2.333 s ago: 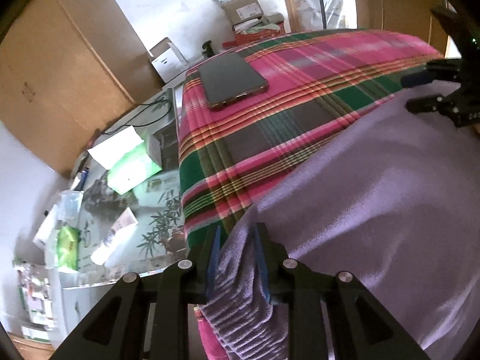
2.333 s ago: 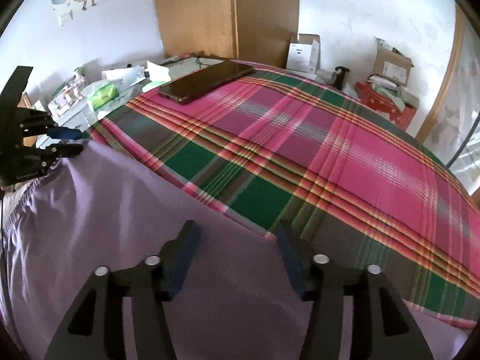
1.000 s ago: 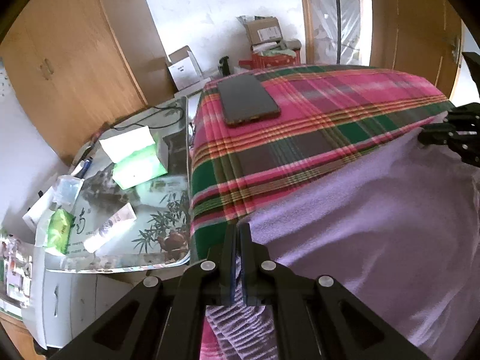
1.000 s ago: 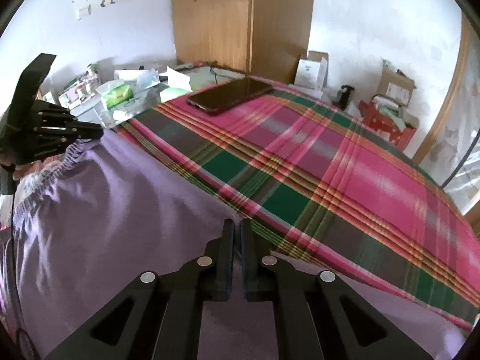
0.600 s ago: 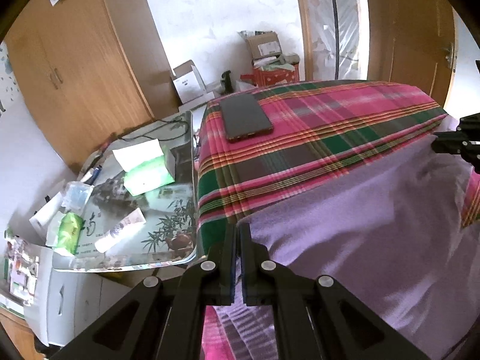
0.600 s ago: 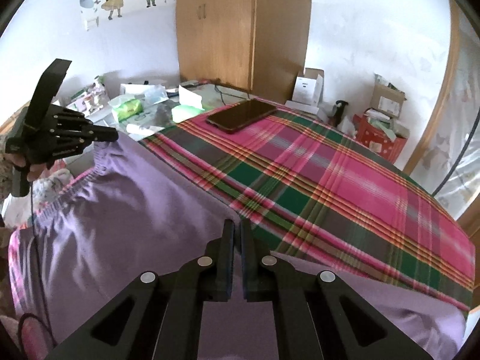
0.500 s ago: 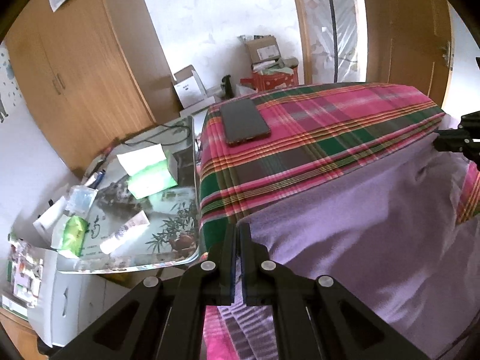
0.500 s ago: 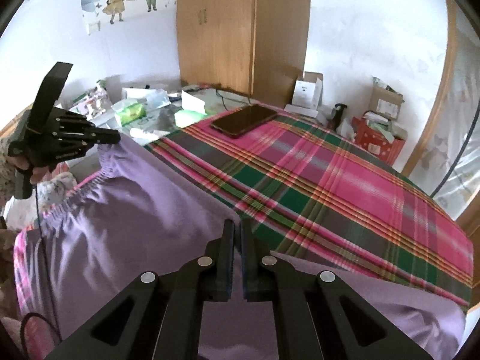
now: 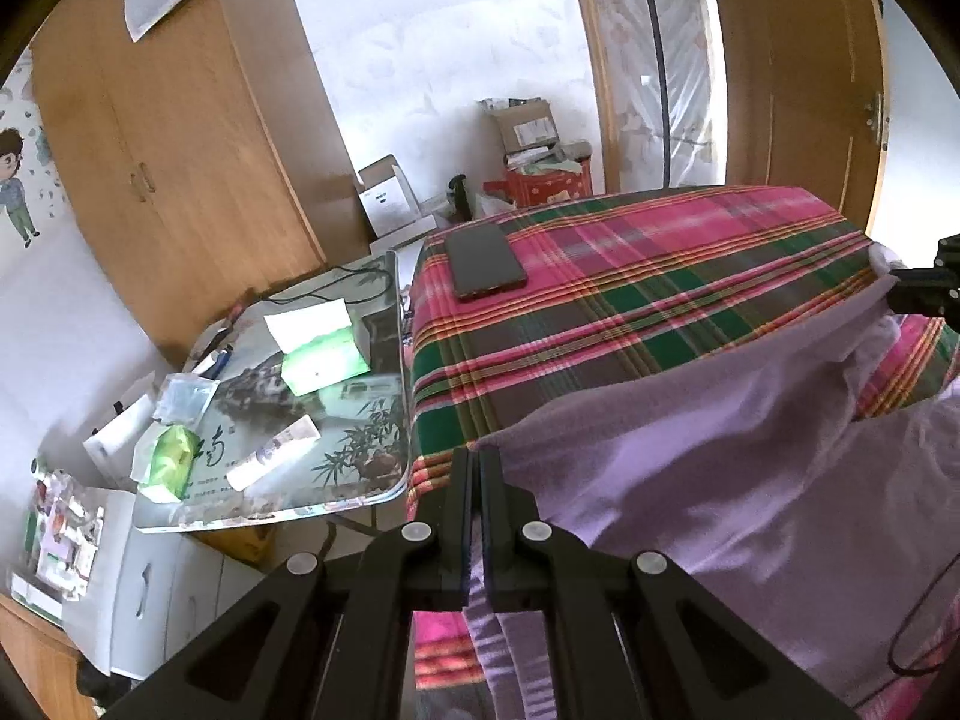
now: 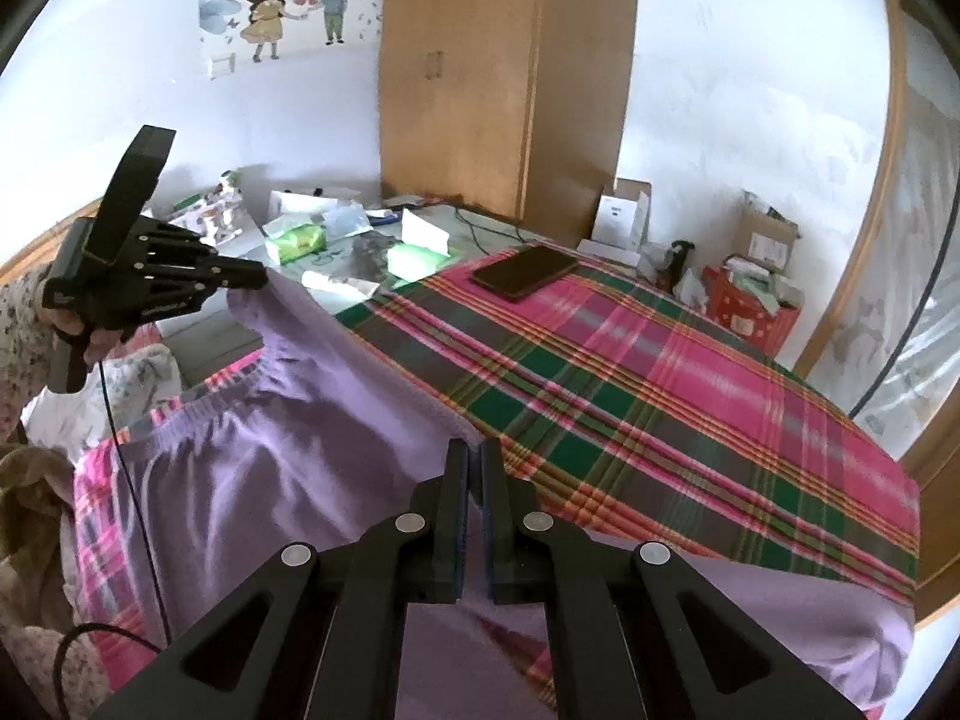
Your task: Fold clothes
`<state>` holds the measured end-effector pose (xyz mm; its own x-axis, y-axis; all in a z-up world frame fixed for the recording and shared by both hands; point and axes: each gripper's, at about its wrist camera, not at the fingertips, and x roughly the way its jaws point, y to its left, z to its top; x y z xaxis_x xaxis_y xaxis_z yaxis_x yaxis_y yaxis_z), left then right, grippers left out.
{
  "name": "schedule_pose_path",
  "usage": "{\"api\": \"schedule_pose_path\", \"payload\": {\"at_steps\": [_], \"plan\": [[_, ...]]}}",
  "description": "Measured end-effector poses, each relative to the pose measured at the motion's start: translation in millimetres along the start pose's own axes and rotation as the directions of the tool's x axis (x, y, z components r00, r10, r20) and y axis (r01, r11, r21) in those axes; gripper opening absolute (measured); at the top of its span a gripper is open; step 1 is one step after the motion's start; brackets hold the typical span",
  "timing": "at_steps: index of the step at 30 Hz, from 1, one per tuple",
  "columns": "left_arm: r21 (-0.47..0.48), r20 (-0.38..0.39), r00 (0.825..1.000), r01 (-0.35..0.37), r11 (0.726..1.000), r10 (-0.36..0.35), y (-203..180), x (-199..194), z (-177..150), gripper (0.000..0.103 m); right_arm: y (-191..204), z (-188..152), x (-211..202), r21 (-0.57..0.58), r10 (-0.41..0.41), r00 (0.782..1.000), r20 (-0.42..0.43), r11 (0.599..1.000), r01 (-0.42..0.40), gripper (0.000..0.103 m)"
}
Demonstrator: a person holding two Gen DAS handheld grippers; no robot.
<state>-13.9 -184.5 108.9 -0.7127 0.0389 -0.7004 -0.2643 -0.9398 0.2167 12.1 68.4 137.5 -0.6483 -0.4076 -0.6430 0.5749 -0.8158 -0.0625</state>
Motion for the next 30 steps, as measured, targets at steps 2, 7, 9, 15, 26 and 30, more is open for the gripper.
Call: {"api": "schedule_pose_path", "payload": {"at_steps": [2,7,9,15,26,30], "plan": [[0.005,0.007,1.000,-0.002,1.000,0.002,-2.2,-8.7,-3.8,0.002,5.7,-2.5,-8.4,0.001,-0.003,1.000,0.008,1.000,0.003,0.004],[0.017,0.017,1.000,-0.005,1.000,0.005,-9.1,-27.1,-14.1,0.002,20.3,-11.0,-24.2,-0.008,-0.013,1.000,0.013,1.000,0.013,0.004],[0.023,0.017,1.000,-0.003,1.000,0.003,-12.5,-32.4,-19.2,0.002,24.9,-16.1,-30.0,-0.005,-0.013,1.000,0.012,1.000,0.014,0.004],[0.018,0.024,1.000,0.014,1.000,-0.014,-19.8,-46.5,-34.2,0.002,38.0,-31.3,-40.9,-0.005,-0.017,1.000,0.005,1.000,0.017,0.004],[0.032,0.035,0.999,0.005,0.999,-0.006,-32.5,-65.4,-53.9,0.002,57.4,-51.1,-54.4,-0.006,-0.023,1.000,0.000,1.000,0.023,0.004],[0.040,0.052,0.999,-0.006,0.999,0.003,-34.2,-75.5,-60.9,0.002,64.7,-55.0,-63.8,-0.005,-0.027,1.000,0.012,1.000,0.027,0.004]]}}
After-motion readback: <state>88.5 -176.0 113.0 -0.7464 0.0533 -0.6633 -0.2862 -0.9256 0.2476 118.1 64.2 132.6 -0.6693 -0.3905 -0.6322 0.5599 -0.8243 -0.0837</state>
